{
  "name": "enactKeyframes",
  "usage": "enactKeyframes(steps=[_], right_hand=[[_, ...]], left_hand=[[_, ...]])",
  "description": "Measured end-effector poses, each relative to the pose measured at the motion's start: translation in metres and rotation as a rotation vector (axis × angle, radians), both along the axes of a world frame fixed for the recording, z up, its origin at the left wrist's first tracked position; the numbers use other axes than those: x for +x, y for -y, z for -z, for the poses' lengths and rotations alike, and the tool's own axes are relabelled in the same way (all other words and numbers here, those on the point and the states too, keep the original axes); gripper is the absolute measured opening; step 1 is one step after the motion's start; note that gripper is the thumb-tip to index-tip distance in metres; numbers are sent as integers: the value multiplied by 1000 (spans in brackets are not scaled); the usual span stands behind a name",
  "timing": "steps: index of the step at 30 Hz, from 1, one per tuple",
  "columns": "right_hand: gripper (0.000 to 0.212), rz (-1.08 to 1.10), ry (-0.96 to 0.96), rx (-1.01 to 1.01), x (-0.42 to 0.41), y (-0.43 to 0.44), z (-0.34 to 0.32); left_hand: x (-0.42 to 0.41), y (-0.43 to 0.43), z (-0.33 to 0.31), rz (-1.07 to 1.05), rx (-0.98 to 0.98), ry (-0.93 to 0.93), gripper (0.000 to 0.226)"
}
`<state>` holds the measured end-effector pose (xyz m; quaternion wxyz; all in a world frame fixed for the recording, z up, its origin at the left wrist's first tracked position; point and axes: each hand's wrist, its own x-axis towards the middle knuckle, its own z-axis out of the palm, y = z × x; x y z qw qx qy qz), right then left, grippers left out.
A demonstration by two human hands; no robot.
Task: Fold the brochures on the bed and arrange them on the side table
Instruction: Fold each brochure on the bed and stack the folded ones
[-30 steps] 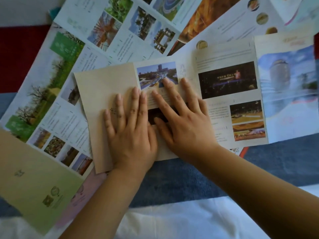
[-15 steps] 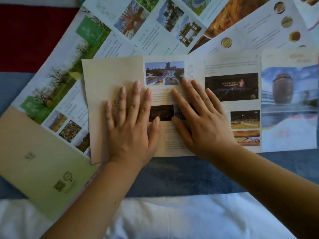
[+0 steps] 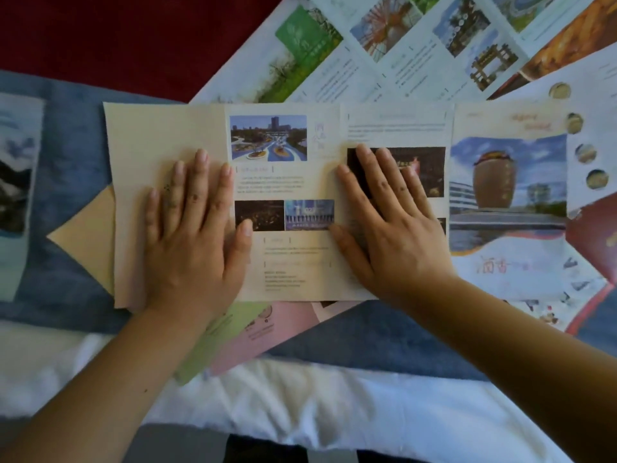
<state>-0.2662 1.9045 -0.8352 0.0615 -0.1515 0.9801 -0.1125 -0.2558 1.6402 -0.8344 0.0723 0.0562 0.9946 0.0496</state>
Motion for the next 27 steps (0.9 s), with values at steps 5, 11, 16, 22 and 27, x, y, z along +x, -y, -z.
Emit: enactKeyframes(steps=[5, 11, 16, 22, 27], right_hand=[[69, -25, -17, 13, -6, 23, 1], [69, -4, -53, 54, -8, 39, 5], [68, -8, -66, 57, -8, 41, 7], [67, 3, -84, 50, -8, 42, 9], [67, -1, -83, 48, -8, 42, 9]], left_hand=[[-2, 36, -4, -67, -52, 10, 75], [-6, 60, -4, -147, -23, 54, 89], [-8, 59, -6, -170, 122, 51, 90], [-7, 45, -12, -156, 280, 45, 85], [-6, 23, -12, -147, 284, 54, 84]])
